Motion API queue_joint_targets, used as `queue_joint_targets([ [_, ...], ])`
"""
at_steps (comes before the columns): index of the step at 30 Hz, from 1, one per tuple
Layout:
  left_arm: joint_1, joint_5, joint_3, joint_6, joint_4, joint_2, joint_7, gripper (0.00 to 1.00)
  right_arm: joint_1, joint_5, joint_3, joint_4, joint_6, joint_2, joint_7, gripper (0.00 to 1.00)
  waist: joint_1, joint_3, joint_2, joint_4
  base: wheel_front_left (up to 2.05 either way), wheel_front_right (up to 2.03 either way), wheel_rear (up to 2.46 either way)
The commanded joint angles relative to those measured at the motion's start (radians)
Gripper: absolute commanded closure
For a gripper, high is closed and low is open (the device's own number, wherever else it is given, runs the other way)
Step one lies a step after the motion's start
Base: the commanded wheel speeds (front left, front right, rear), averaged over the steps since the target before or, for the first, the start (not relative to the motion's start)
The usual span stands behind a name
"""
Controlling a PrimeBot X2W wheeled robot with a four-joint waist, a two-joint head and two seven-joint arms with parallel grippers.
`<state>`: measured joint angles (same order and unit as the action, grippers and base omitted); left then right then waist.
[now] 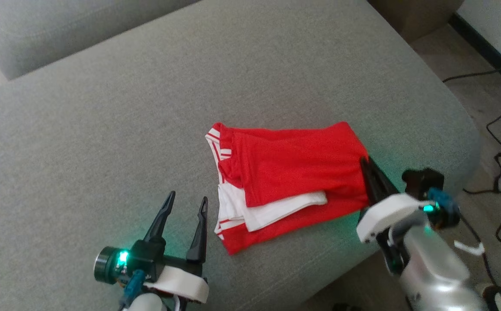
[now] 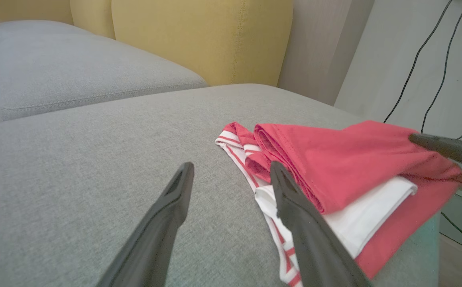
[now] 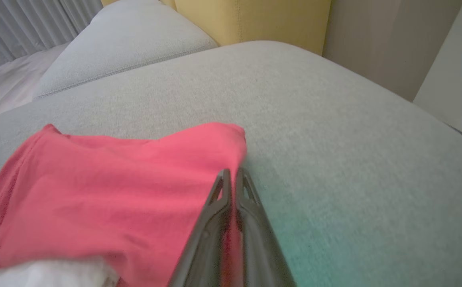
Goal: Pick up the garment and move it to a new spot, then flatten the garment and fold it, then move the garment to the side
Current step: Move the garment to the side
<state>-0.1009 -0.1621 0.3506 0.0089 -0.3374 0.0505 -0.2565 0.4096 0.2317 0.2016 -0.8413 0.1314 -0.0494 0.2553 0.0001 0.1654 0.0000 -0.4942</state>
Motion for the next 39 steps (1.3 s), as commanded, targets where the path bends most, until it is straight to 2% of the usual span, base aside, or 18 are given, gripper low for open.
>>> queue_joint_targets([
  [1, -0.036, 0.017, -0.036, -0.002, 0.026, 0.0, -0.005, 0.0, 0.084, -0.017, 0.019, 0.036, -0.001, -0.008, 0.006, 1.0, -0.0001, 0.023, 0.0, 0.005, 0.0, 0.0, 0.0],
  [10, -0.048, 0.052, -0.053, -0.014, 0.025, 0.0, -0.005, 0.0, 0.259, -0.128, -0.036, -0.028, -0.001, -0.136, 0.006, 1.0, -0.0001, 0.085, 0.0, 0.088, 0.0, 0.0, 0.0],
  [17, -0.066, 0.095, -0.074, -0.034, 0.02, 0.0, -0.005, 0.0, 0.403, -0.241, -0.18, -0.132, -0.001, -0.262, 0.006, 1.0, -0.0001, 0.142, 0.0, 0.146, 0.0, 0.0, 0.0],
  [22, -0.087, 0.111, -0.083, -0.041, 0.026, 0.0, -0.005, 0.0, 0.458, -0.335, -0.332, -0.182, -0.001, -0.33, 0.006, 1.0, -0.0001, 0.164, 0.0, 0.176, 0.0, 0.0, 0.0],
  [23, -0.09, 0.112, -0.084, -0.042, 0.027, 0.0, -0.005, 0.0, 0.463, -0.355, -0.369, -0.182, -0.001, -0.338, 0.006, 0.91, -0.0001, 0.166, 0.0, 0.179, 0.0, 0.0, 0.0],
  [24, -0.092, 0.113, -0.086, -0.041, 0.028, 0.0, -0.005, 0.0, 0.464, -0.376, -0.407, -0.183, -0.001, -0.343, 0.006, 0.0, -0.0001, 0.167, 0.0, 0.183, 0.0, 0.0, 0.0],
  [27, -0.096, 0.105, -0.088, -0.034, 0.031, 0.0, -0.005, 0.0, 0.456, -0.421, -0.49, -0.145, -0.001, -0.313, 0.006, 0.0, -0.0001, 0.158, 0.0, 0.197, 0.0, 0.0, 0.0],
  [30, -0.093, 0.093, -0.089, -0.025, 0.031, 0.0, -0.005, 0.0, 0.432, -0.439, -0.504, -0.068, -0.001, -0.248, 0.006, 0.0, -0.0001, 0.139, 0.0, 0.212, 0.0, 0.0, 0.0],
  [34, -0.084, 0.077, -0.089, -0.009, 0.029, 0.0, -0.005, 0.0, 0.357, -0.407, -0.418, 0.044, -0.001, -0.167, 0.006, 0.0, -0.0001, 0.098, 0.0, 0.246, 0.0, 0.0, 0.0],
  [39, -0.064, 0.052, -0.11, 0.023, 0.028, 0.0, -0.005, 0.0, 0.233, -0.292, -0.303, 0.151, -0.001, -0.104, 0.006, 0.0, -0.0001, 0.038, 0.0, 0.306, 0.0, 0.0, 0.0],
])
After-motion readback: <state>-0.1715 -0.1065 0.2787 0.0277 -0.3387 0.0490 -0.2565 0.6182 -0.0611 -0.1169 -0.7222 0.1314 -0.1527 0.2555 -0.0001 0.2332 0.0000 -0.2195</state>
